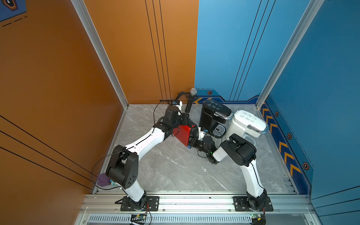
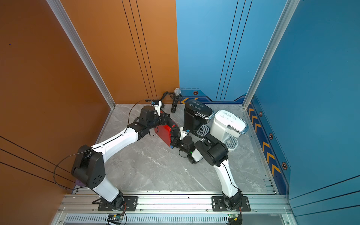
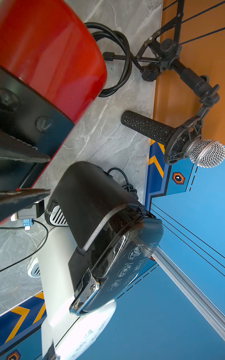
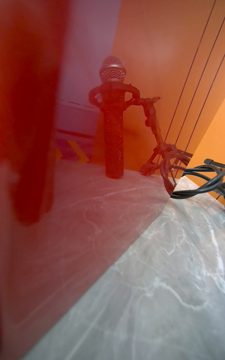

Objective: Wipe the surface of a coffee machine
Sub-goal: Adjust the coffee machine at the center of the board.

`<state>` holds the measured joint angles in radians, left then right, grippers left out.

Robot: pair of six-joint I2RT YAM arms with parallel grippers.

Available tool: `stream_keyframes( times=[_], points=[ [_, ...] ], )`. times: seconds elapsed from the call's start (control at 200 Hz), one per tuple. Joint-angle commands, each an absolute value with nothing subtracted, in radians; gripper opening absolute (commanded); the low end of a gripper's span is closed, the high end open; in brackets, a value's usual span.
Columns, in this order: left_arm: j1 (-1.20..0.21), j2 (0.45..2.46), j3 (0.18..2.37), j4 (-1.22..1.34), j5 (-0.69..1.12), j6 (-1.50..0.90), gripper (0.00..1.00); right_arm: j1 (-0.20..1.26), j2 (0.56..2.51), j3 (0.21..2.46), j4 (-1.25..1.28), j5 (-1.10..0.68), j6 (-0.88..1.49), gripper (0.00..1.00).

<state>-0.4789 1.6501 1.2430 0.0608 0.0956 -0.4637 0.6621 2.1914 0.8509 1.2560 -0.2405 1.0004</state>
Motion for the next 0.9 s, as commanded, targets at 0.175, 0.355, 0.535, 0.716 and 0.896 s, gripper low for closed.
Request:
stream_keyframes(
  times=[0.175, 0.355, 0.535, 0.716, 0.896],
  points=[
    [-0.48, 1.681, 1.177, -0.135, 0.102, -0.472, 0.27, 0.66, 1.905, 0.811, 1.417, -0.235, 0.986, 0.0],
    [-0.477, 1.67, 1.169, -0.135, 0.103, -0.471, 0.27, 0.648, 1.844, 0.754, 1.415, -0.24, 0.999, 0.0],
    [-0.47, 1.659, 1.157, -0.135, 0.098, -0.469, 0.27, 0.633, 1.842, 0.62, 1.368, -0.189, 0.995, 0.0],
    [-0.471, 1.672, 1.156, -0.125, 0.105, -0.475, 0.26, 0.627, 1.934, 0.612, 1.286, -0.163, 0.994, 0.0],
    [-0.478, 1.681, 1.167, -0.123, 0.116, -0.484, 0.26, 0.633, 2.167, 0.749, 1.387, -0.192, 1.062, 0.0]
  ],
)
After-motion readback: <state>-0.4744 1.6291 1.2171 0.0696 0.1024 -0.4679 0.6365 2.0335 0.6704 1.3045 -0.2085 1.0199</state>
